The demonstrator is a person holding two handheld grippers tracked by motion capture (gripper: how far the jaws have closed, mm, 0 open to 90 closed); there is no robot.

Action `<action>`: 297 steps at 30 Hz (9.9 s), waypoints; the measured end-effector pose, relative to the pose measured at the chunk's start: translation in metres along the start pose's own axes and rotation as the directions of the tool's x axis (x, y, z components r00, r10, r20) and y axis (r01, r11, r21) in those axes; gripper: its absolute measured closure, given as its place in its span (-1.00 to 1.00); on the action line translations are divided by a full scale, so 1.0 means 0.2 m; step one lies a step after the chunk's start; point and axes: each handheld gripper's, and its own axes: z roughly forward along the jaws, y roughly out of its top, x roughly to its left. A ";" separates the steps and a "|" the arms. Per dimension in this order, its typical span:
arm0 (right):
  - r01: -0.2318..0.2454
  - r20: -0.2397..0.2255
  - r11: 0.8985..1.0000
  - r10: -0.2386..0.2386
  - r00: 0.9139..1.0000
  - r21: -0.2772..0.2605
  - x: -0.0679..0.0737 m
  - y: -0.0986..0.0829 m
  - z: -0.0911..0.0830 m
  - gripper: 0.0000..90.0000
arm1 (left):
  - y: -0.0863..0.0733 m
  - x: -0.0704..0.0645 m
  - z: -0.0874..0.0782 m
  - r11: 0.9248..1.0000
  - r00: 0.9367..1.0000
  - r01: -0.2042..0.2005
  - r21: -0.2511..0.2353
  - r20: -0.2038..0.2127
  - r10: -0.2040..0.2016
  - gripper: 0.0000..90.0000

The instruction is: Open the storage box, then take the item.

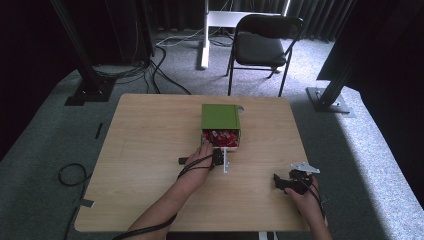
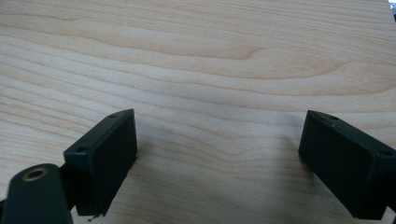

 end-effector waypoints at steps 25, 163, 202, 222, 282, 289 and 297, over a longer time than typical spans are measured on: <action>0.000 0.000 1.000 0.000 1.000 0.000 0.00 0.00 0.00 -0.76 | 0.02 0.02 0.03 0.999 0.999 0.039 0.010 -0.023 -0.038 0.58; 0.001 0.001 1.000 -0.001 1.000 0.000 0.00 0.00 0.00 -0.76 | -0.23 0.17 -0.69 0.720 0.742 0.657 -0.223 0.359 -0.566 -0.14; 0.002 0.001 1.000 -0.002 1.000 0.000 0.00 0.00 0.00 -0.76 | -0.89 0.07 -0.64 0.425 0.453 0.890 -0.163 0.235 -0.860 -0.47; 0.002 0.001 1.000 -0.002 1.000 0.000 0.00 0.00 0.00 -0.76 | -1.08 -0.08 -0.57 0.301 0.307 0.946 -0.118 0.032 -0.951 -0.67; -0.013 -0.001 1.000 0.013 1.000 -0.004 -0.01 0.01 0.00 -0.76 | -1.23 -0.16 -0.47 0.253 0.259 0.956 0.152 -0.020 -0.966 -0.76; -0.044 -0.001 0.999 0.044 0.999 -0.018 -0.01 0.04 -0.04 -0.75 | -1.22 -0.16 -0.47 0.249 0.255 0.957 0.152 -0.025 -0.967 -0.76; -0.046 -0.014 0.998 0.045 0.999 -0.050 0.02 0.10 -0.08 -0.69 | -1.22 -0.16 -0.47 0.244 0.251 0.958 0.151 -0.030 -0.967 -0.76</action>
